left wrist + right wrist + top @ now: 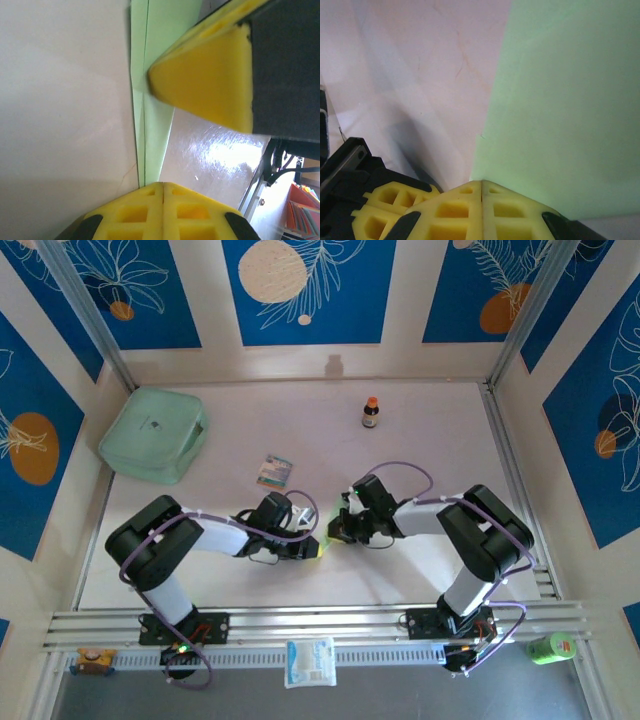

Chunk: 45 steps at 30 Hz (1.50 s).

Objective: Fold a paper plane with a square sheet of paper (pick it up from the middle)
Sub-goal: Fold the wing for the fifth time at the center of the table.

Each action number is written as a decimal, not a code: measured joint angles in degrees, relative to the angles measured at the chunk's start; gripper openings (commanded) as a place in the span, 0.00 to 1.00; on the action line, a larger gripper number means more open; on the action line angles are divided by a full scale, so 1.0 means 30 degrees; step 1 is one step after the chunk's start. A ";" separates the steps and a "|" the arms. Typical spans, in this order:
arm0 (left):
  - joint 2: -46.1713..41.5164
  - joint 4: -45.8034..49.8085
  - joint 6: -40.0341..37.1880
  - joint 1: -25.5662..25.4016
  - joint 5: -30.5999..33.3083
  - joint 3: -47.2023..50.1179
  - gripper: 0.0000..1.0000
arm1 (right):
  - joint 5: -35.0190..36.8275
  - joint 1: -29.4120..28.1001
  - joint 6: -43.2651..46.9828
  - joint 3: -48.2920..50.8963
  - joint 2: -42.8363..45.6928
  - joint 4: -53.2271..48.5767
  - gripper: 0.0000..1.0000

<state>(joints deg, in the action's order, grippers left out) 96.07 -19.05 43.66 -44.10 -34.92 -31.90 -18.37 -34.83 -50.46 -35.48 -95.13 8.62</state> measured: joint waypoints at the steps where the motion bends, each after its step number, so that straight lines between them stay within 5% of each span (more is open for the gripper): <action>1: 0.0000 0.0000 0.0000 0.0000 0.0000 0.0000 0.00 | 0.0000 0.0124 0.0000 0.0000 0.0000 0.0015 0.06; 14: -0.2732 0.2820 -0.0525 -0.0095 0.1188 -0.0860 0.00 | -0.0073 0.0510 0.0000 -0.0007 -0.0007 0.0131 0.06; 26: 0.0809 0.3461 -0.0852 -0.0095 0.1362 -0.3541 0.00 | -0.0255 0.0597 -0.0058 -0.0007 -0.0095 0.0204 0.06; 45: 0.2142 0.4102 -0.1005 -0.0080 0.1035 -0.4262 0.00 | -0.1195 0.1348 -0.0197 -0.0029 -0.0503 0.0546 0.06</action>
<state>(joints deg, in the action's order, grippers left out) 102.50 -6.74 40.64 -44.34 -31.81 -44.69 -21.96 -30.79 -51.05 -35.57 -96.64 10.26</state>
